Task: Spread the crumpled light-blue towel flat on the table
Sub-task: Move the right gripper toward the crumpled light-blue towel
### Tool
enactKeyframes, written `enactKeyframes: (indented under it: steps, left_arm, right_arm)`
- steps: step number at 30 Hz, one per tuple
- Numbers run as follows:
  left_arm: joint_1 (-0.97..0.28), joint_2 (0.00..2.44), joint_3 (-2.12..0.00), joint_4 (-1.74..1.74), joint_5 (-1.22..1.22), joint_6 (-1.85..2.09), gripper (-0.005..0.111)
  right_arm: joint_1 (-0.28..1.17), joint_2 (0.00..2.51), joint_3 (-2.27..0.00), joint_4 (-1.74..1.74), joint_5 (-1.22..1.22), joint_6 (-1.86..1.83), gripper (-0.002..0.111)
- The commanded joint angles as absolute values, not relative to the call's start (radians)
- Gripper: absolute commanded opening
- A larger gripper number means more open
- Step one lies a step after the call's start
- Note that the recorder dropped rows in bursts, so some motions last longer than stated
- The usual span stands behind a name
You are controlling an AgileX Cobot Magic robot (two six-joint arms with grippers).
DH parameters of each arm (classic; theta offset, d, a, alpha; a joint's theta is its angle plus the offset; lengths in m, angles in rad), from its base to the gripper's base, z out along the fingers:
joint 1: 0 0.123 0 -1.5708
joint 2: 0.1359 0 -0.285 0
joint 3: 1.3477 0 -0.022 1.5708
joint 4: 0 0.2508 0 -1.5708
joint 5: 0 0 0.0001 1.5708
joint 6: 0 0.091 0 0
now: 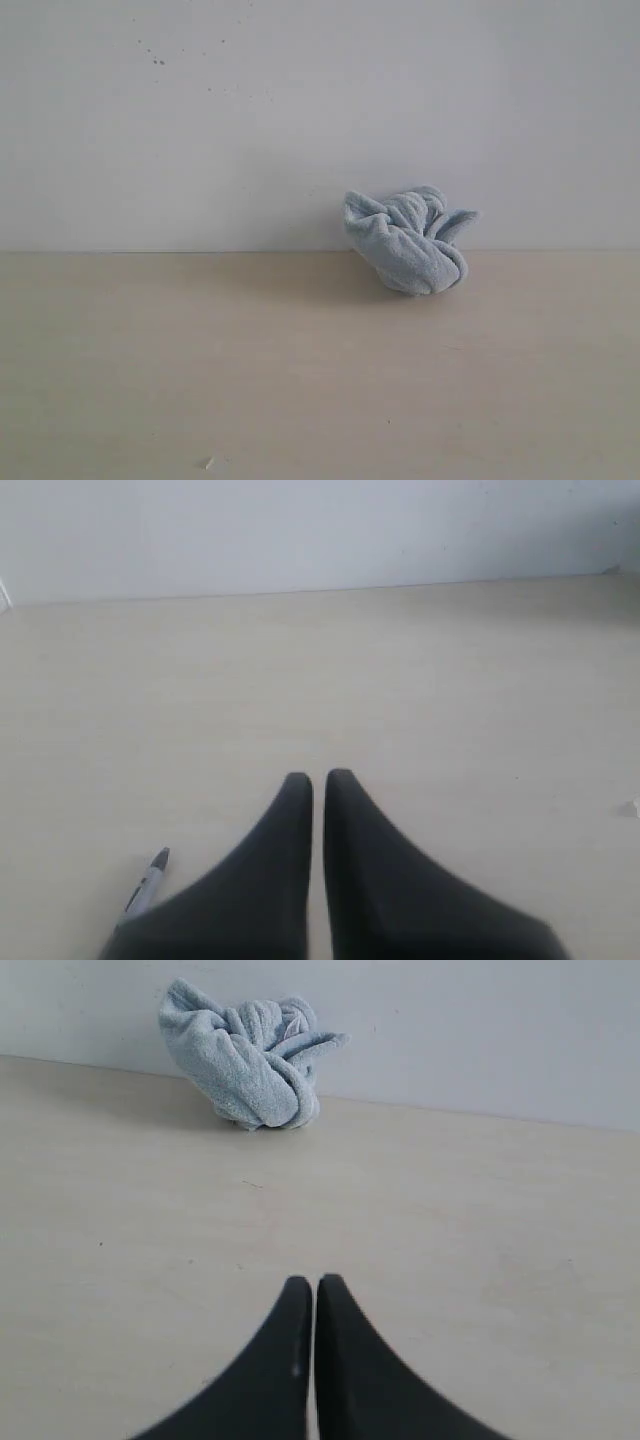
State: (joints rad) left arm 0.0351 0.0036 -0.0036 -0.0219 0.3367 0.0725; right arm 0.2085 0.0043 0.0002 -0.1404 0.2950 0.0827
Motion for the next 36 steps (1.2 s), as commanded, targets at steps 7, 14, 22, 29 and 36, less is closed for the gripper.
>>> enactKeyframes:
  steps: [7, 14, 22, 29, 36]
  left_arm:
    - [0.039, 0.000, 0.000, -0.029, 0.336, 0.078, 0.004]
    - [0.039, 0.000, 0.000, -0.029, 0.336, 0.078, 0.004]
    - [0.039, 0.000, 0.000, 0.101, 0.313, 0.227, 0.004]
    - [0.037, 0.000, 0.000, -0.150, 0.047, 0.000, 0.004]
    - [0.037, 0.000, 0.000, -0.333, -0.123, -0.140, 0.004]
  right_arm:
    - [0.209, 0.000, 0.000, -0.140, 0.282, 0.080, 0.001]
    - [0.209, 0.000, 0.000, -0.104, -0.011, 0.136, 0.001]
    - [0.209, 0.000, -0.033, 0.341, -0.918, 0.461, 0.001]
    - [0.209, 0.075, -0.564, 0.463, -0.788, 0.282, 0.001]
    - [0.209, 0.928, -0.915, 0.582, -0.539, -1.127, 0.001]
